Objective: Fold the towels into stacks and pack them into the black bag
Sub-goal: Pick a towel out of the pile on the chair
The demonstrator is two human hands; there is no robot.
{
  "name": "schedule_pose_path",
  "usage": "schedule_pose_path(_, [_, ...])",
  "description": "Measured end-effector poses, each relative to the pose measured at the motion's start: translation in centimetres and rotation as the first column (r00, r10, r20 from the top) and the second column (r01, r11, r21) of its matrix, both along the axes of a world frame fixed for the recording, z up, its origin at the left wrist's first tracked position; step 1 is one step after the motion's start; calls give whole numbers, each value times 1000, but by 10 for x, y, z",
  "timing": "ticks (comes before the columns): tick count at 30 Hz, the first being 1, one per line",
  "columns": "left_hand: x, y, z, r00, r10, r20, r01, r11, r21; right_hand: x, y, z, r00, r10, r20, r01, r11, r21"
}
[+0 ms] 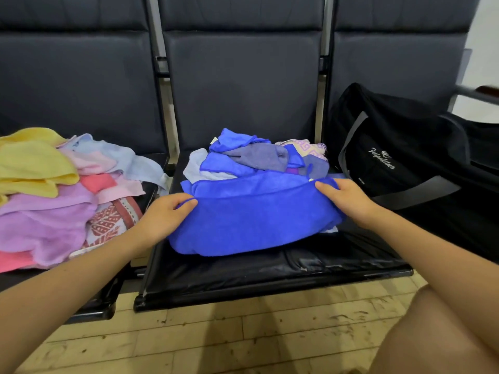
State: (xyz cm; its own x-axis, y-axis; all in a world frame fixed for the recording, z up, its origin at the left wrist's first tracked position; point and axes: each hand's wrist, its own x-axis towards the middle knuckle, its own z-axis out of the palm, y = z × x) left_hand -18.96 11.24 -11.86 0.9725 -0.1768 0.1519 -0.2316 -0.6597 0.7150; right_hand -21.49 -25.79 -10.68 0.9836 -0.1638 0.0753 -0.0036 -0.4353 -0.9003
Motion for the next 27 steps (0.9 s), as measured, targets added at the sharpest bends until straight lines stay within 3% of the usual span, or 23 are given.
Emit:
schedule_pose_path(5, [37, -16, 4, 980, 92, 177, -103, 993, 53, 41, 10, 0, 980, -140, 139, 144, 990, -15])
schedule_pose_path(12, [84, -21, -14, 957, 130, 259, -186, 961, 205, 81, 9, -25, 953, -242, 181, 281, 930, -237])
schedule_pose_path(14, [95, -18, -18, 962, 124, 243, -183, 954, 237, 88, 8, -31, 955, -262, 141, 293, 910, -295])
schedule_pose_path(18, [106, -15, -29, 986, 148, 72, -162, 950, 267, 96, 7, -43, 965, -261, 8, 240, 876, -417])
schedule_pose_path(21, [105, -18, -29, 985, 172, 16, -172, 967, 190, 97, 5, -46, 964, -263, -40, 226, 888, -401])
schedule_pose_path(24, [94, -17, -30, 960, 263, 94, -270, 961, 62, 86, 5, -43, 960, -280, -17, 257, 902, -348])
schedule_pose_path(27, [69, -11, -30, 943, 323, 86, -331, 936, 118, 69, 7, -43, 953, -300, -49, 277, 922, -272])
